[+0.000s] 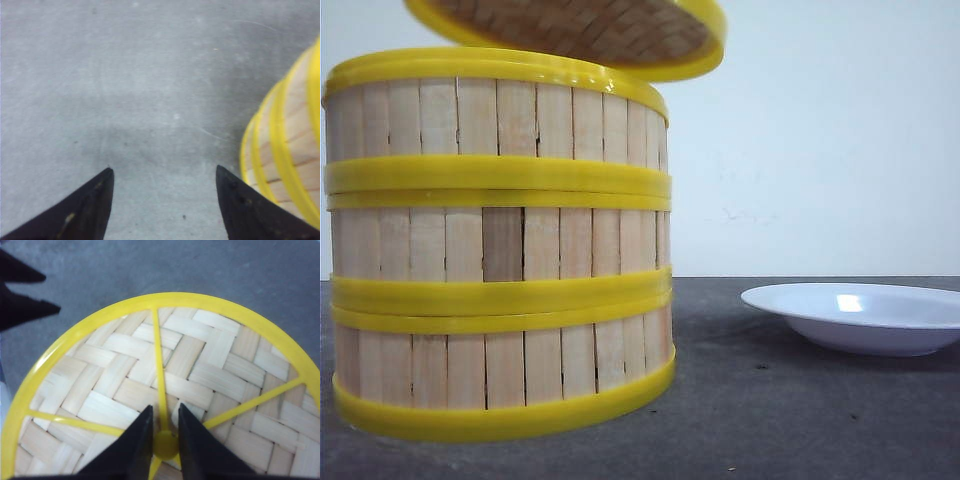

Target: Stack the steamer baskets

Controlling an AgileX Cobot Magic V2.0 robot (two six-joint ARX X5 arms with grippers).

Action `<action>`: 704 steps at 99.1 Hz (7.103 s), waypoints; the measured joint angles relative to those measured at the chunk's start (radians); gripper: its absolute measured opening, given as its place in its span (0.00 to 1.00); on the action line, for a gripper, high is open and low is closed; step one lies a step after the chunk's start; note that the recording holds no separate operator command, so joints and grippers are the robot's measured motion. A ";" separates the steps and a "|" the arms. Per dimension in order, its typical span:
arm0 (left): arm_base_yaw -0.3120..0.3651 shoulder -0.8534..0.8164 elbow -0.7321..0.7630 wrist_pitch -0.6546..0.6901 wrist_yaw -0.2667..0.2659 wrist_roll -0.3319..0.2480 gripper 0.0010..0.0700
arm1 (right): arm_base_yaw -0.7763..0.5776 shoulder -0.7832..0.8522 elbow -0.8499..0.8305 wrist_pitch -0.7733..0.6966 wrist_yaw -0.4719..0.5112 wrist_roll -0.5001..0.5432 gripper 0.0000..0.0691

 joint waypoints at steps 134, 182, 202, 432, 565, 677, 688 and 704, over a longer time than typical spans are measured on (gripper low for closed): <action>0.068 0.000 0.000 -0.001 0.018 0.017 0.55 | 0.077 0.117 0.003 0.048 0.088 -0.014 0.09; 0.068 0.000 0.000 -0.001 0.018 0.023 0.55 | -0.013 0.004 0.009 0.031 0.093 -0.014 0.51; 0.068 0.000 0.000 -0.002 0.018 0.023 0.55 | -0.200 -0.179 0.021 -0.109 0.092 -0.014 0.52; 0.085 -0.603 -0.661 0.459 0.064 -0.013 0.02 | -0.708 -0.829 -0.922 0.070 0.093 0.109 0.02; 0.085 -0.828 -0.901 0.671 0.116 -0.017 0.02 | -0.707 -1.116 -1.246 0.507 0.124 0.110 0.02; 0.085 -0.827 -0.901 0.671 0.116 -0.010 0.02 | -0.707 -1.671 -1.802 0.698 0.202 0.117 0.02; 0.085 -0.827 -0.901 0.671 0.116 -0.010 0.02 | -0.707 -1.671 -1.802 0.698 0.202 0.117 0.02; 0.085 -0.827 -0.901 0.671 0.116 -0.010 0.02 | -0.707 -1.671 -1.802 0.698 0.202 0.117 0.02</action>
